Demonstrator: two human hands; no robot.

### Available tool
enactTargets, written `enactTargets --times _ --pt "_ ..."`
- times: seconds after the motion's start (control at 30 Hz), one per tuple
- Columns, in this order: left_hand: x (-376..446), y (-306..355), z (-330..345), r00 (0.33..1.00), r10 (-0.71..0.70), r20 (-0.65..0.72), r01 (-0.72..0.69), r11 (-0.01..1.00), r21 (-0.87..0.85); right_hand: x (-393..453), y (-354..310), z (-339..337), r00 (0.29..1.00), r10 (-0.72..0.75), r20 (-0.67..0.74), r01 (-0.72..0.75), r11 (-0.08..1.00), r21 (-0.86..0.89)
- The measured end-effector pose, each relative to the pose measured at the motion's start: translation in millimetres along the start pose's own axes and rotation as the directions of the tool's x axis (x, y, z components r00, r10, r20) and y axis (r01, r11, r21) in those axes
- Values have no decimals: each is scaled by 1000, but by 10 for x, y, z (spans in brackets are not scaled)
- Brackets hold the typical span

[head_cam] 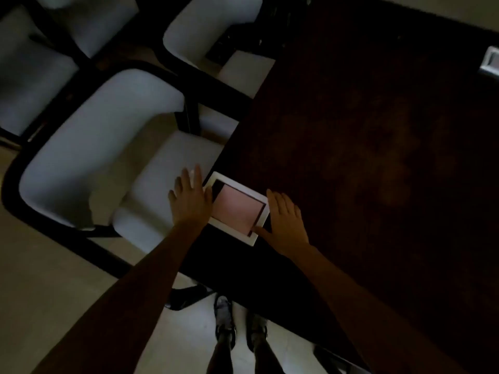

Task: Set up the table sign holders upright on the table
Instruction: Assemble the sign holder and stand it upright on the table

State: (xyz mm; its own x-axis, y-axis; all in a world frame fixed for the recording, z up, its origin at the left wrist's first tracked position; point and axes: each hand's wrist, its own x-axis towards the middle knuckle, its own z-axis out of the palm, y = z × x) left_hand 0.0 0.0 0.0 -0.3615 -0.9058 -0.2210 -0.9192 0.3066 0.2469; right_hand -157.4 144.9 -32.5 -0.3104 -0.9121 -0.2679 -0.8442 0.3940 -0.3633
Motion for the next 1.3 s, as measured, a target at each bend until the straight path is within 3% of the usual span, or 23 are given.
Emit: enactTargets --times 0.27,0.37,0.47,0.57,0.63,0.77,0.87,1.0,1.13,1.23,1.3 --pt "52 -68 128 996 29 -90 -34 998 -58 -124 -202 230 976 206 -75 -182 952 245" --pt "58 -49 163 994 18 -105 -24 998 -59 -105 -361 261 938 329 -110 -250 862 442" --pt "72 -44 170 989 11 -147 -26 994 -102 -52 -467 205 883 459 -95 -289 693 661" --pt "118 -102 139 978 23 -206 -77 964 -255 -16 -513 67 849 522 -87 -241 527 815" --pt "163 -148 107 970 -13 -241 -82 922 -379 0 -529 -62 822 555 -127 -204 495 845" --pt "281 -242 -9 962 -75 -261 -55 888 -456 80 -625 -379 787 567 -244 -57 461 886" --pt "286 -281 -68 956 52 -289 -162 913 -374 143 -757 -648 764 562 -316 68 418 906" --pt "251 -304 36 968 64 -244 -145 932 -331 176 -923 -922 786 505 -356 163 387 908" --pt "154 -248 236 977 188 -96 -211 907 -364 150 -1042 -998 797 481 -365 190 373 908" --pt "62 -185 328 926 371 -72 -375 878 -298 127 -1095 -980 803 474 -361 183 381 906" --pt "11 -189 354 891 451 55 -417 861 -292 116 -1108 -963 819 466 -335 163 370 914"
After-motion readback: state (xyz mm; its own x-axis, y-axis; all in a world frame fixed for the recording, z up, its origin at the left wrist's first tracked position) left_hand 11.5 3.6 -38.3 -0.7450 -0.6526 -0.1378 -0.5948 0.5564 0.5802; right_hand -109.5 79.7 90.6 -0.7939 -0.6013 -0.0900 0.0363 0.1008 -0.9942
